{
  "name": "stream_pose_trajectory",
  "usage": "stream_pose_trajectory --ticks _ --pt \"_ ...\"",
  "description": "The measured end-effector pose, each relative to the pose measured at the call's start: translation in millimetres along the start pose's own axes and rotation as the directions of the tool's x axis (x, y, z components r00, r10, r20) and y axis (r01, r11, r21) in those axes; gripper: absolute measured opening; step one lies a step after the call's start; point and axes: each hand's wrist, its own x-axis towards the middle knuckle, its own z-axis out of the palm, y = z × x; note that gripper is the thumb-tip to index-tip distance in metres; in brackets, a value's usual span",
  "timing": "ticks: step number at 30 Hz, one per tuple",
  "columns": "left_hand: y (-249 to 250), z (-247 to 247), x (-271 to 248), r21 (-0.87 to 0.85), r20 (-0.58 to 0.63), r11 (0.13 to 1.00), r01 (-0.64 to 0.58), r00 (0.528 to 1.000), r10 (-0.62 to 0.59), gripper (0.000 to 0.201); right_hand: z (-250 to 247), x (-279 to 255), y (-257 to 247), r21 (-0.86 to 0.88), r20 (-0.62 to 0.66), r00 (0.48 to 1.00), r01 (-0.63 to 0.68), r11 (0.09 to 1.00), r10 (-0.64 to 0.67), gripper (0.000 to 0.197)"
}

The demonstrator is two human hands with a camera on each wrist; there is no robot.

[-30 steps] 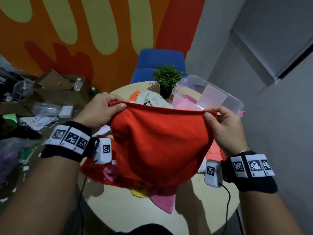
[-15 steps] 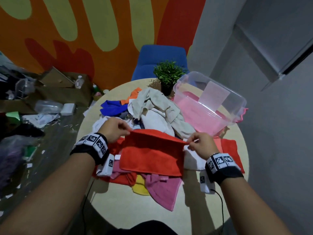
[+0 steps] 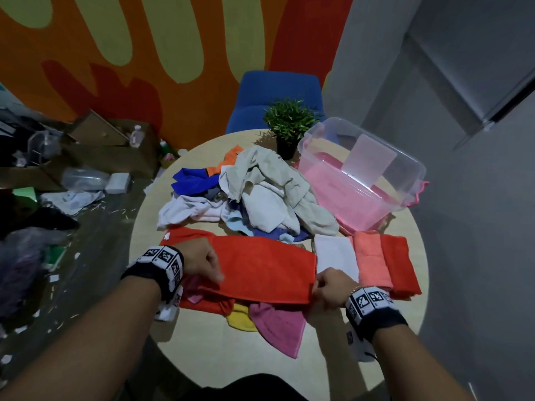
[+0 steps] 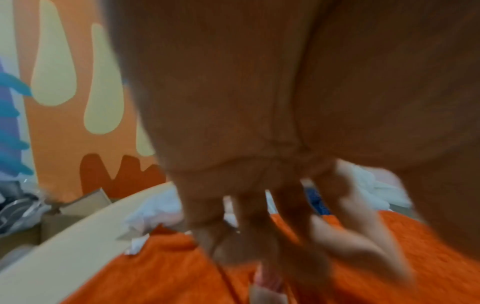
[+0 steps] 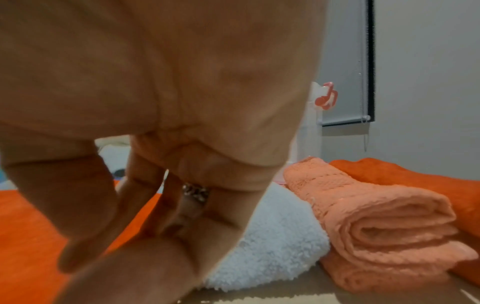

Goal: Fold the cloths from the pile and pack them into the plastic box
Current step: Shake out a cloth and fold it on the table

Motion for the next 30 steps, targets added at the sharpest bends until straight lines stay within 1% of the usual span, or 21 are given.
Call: stream_pose_trajectory --ticks 1,2,3,4,6,7,9,10,12,13,14,16,17,19,21,23,24,25,26,28,30 --pt "-1.1 1.7 5.2 -0.028 -0.172 1.000 -0.005 0.985 0.000 0.015 1.4 -2.0 -2.4 0.003 0.031 0.999 -0.027 1.000 0.027 0.014" --pt "-2.8 2.8 11.9 -0.036 -0.364 0.999 0.009 0.931 -0.021 0.016 2.8 -1.8 -4.4 0.012 0.033 0.999 -0.036 0.999 0.036 0.015" --pt "-2.5 3.9 18.6 -0.025 -0.496 0.999 0.026 0.867 -0.035 0.020 3.2 -1.7 -6.8 0.019 0.007 1.000 -0.031 0.999 0.031 0.017" --pt "-2.6 6.7 25.8 -0.005 -0.537 0.999 0.041 0.843 -0.037 0.031 3.4 -1.1 -9.1 0.018 -0.039 0.999 -0.007 1.000 0.007 0.018" --pt "-1.3 14.9 37.4 0.073 -0.445 0.993 0.096 0.894 -0.054 0.049 3.2 -0.7 -17.7 -0.007 -0.113 0.992 0.060 0.998 -0.061 0.017" --pt "-0.4 19.4 42.2 0.113 -0.401 0.984 0.137 0.913 -0.081 0.051 2.9 -0.6 -23.3 -0.028 -0.135 0.986 0.097 0.995 -0.100 0.016" --pt "-1.9 26.8 49.0 0.147 -0.400 0.963 0.226 0.904 -0.151 0.040 2.3 -0.8 -35.3 -0.064 -0.157 0.972 0.168 0.984 -0.176 0.016" --pt "-0.7 27.7 49.3 0.144 -0.426 0.955 0.261 0.887 -0.178 0.031 1.3 -1.7 -41.6 -0.068 -0.168 0.962 0.206 0.976 -0.215 0.016" --pt "3.7 24.0 46.5 0.138 -0.491 0.954 0.265 0.855 -0.167 0.012 -3.2 -4.9 -53.5 -0.065 -0.207 0.933 0.286 0.956 -0.294 0.013" --pt "6.5 20.4 43.9 0.118 -0.508 0.970 0.213 0.852 -0.126 0.011 -5.8 -6.5 -58.4 -0.060 -0.240 0.912 0.327 0.943 -0.331 0.011" --pt "9.0 15.7 41.6 0.097 -0.501 0.986 0.132 0.863 -0.067 0.015 -8.4 -7.4 -63.1 -0.052 -0.282 0.888 0.363 0.930 -0.362 0.009" --pt "26.0 3.8 27.4 0.072 -0.436 0.993 -0.090 0.893 0.113 0.020 -14.6 -10.7 -74.1 -0.037 -0.364 0.833 0.435 0.900 -0.417 0.011" --pt "38.2 -2.9 18.6 0.068 -0.404 0.975 -0.213 0.887 0.222 0.020 -17.6 -12.1 -80.1 -0.037 -0.405 0.799 0.471 0.881 -0.444 0.019" --pt "69.8 -15.0 -0.3 0.072 -0.355 0.906 -0.417 0.838 0.414 0.018 -24.3 -16.1 -92.9 -0.012 -0.456 0.745 0.541 0.841 -0.486 0.040" --pt "100.5 -22.8 -15.4 0.053 -0.345 0.838 -0.543 0.777 0.526 0.023 -31.9 -23.6 -106.9 0.068 -0.489 0.716 0.600 0.797 -0.498 0.054" --pt "119.4 -30.1 -25.1 0.001 -0.420 0.800 -0.600 0.726 0.544 0.034 -42.0 -32.4 -115.9 0.125 -0.573 0.660 0.656 0.745 -0.485 0.051" --pt "122.2 -34.8 -28.0 -0.042 -0.449 0.794 -0.606 0.722 0.527 0.040 -48.3 -37.4 -117.6 0.126 -0.618 0.624 0.679 0.723 -0.478 0.048" --pt "121.9 -39.6 -30.5 -0.090 -0.452 0.793 -0.602 0.734 0.506 0.045 -55.3 -43.6 -118.2 0.127 -0.648 0.593 0.702 0.701 -0.478 0.045" --pt "118.5 -43.2 -31.4 -0.128 -0.426 0.800 -0.586 0.761 0.489 0.049 -62.1 -49.5 -117.1 0.137 -0.661 0.573 0.727 0.673 -0.485 0.044" --pt "109.7 -47.3 -31.4 -0.162 -0.354 0.827 -0.539 0.814 0.461 0.054 -74.8 -61.6 -113.9 0.159 -0.667 0.551 0.762 0.627 -0.501 0.047" --pt "105.2 -46.5 -29.7 -0.281 -0.323 0.802 -0.527 0.839 0.438 0.055 -84.1 -70.1 -109.8 0.167 -0.667 0.543 0.777 0.608 -0.511 0.054"
